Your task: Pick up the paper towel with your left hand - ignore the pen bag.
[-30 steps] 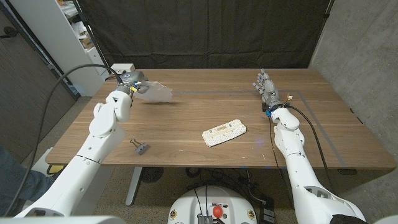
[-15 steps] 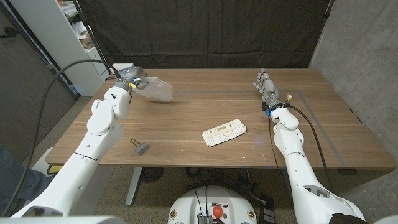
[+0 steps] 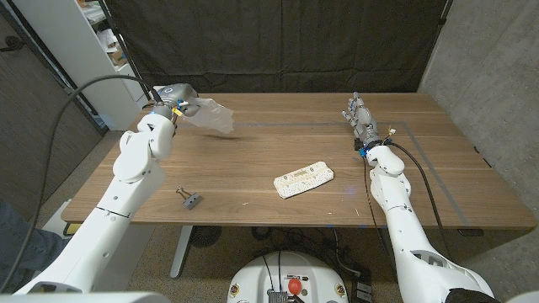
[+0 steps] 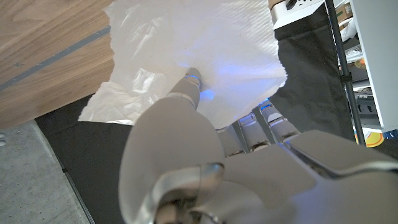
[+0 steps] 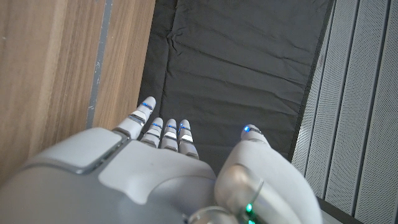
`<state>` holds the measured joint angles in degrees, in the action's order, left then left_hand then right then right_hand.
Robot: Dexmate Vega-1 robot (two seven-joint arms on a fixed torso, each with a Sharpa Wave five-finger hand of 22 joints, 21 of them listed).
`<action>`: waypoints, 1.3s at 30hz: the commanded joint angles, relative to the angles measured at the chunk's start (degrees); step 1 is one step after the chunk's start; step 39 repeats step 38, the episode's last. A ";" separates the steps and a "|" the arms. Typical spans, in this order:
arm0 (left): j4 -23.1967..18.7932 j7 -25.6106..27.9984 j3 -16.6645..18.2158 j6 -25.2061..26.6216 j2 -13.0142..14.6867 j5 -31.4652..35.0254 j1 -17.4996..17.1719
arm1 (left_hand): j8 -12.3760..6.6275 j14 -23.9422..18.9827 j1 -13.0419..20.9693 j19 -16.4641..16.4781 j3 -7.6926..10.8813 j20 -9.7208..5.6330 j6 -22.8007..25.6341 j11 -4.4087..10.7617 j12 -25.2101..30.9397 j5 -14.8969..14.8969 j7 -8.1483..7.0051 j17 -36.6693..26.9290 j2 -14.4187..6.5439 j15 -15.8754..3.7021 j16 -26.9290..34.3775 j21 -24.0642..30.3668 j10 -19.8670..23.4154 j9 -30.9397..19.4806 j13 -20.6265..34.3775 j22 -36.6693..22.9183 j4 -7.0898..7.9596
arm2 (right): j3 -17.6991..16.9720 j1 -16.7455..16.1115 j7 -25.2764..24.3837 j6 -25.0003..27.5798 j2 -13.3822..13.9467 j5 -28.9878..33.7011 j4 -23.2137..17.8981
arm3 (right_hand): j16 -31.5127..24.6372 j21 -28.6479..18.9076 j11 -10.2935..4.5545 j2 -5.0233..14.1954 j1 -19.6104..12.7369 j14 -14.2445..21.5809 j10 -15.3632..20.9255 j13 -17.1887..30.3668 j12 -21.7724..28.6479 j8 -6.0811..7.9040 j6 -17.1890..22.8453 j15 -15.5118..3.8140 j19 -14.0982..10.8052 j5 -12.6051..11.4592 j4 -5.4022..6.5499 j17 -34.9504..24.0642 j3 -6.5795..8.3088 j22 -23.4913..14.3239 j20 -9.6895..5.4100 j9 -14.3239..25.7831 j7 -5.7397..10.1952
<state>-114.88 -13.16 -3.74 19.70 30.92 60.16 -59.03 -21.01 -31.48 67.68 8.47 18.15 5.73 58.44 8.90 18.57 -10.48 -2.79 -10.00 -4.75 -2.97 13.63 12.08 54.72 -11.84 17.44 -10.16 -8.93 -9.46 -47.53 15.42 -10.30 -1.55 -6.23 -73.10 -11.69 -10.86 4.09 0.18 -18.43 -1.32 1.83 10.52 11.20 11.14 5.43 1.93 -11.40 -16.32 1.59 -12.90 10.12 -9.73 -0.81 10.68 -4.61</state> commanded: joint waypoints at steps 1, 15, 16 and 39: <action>-1.05 -0.75 0.82 -1.18 -0.21 -0.50 0.60 | -0.54 -0.59 0.47 0.23 -0.10 0.33 0.53 0.19 0.00 -0.13 -0.16 -0.09 0.06 -1.95 -0.16 -0.11 0.61 -0.31 0.33 -0.11 -0.03 | -0.12 -0.81 -0.05 0.92 0.26 0.06 -1.93 | -0.50 -0.15 0.48 0.63 0.03 0.25 0.06 0.19 -0.08 0.10 0.18 0.32 0.02 0.07 -0.09 -0.16 0.05 -0.08 0.07 0.14 -0.08; -1.06 -1.64 1.01 -2.37 -0.31 -1.27 1.85 | -0.73 -0.80 0.60 0.23 -0.47 0.36 0.85 0.33 -0.09 -0.17 -0.22 -0.10 0.10 -2.10 -0.28 -0.20 0.98 -0.35 0.86 -0.11 -0.03 | -0.28 -1.80 -0.31 1.42 0.18 -0.02 -3.19 | -0.53 -0.18 0.53 0.66 0.03 0.34 0.17 0.19 -0.05 0.10 0.18 0.33 -0.06 0.07 -0.14 -0.17 -0.02 -0.08 0.00 0.14 -0.08; -0.97 -1.61 1.10 -2.69 -0.23 -1.53 1.88 | -0.74 -0.83 0.59 0.23 -0.51 0.31 0.85 0.35 -0.11 -0.17 -0.17 -0.10 0.09 -2.09 -0.29 -0.20 0.96 -0.36 0.90 -0.11 -0.01 | -0.29 -1.86 -0.38 1.39 0.14 -0.01 -3.21 | -0.53 -0.17 0.52 0.66 0.02 0.35 0.17 0.19 -0.05 0.10 0.17 0.30 -0.05 0.07 -0.15 -0.17 -0.02 -0.08 0.02 0.14 -0.07; 0.96 -1.12 1.80 -4.63 0.07 -3.53 3.10 | -0.79 -1.11 0.72 0.12 -1.03 0.65 0.64 0.47 -0.40 -0.22 -0.23 -0.10 0.03 -2.03 -0.47 -0.33 1.13 -0.44 1.69 -0.13 0.06 | 0.01 -2.15 -1.90 0.48 -0.55 0.35 -3.70 | -0.52 -0.18 0.64 0.83 -0.02 0.32 0.14 0.19 -0.07 0.09 0.18 0.37 -0.08 0.05 -0.22 -0.18 -0.05 -0.08 -0.06 0.14 -0.11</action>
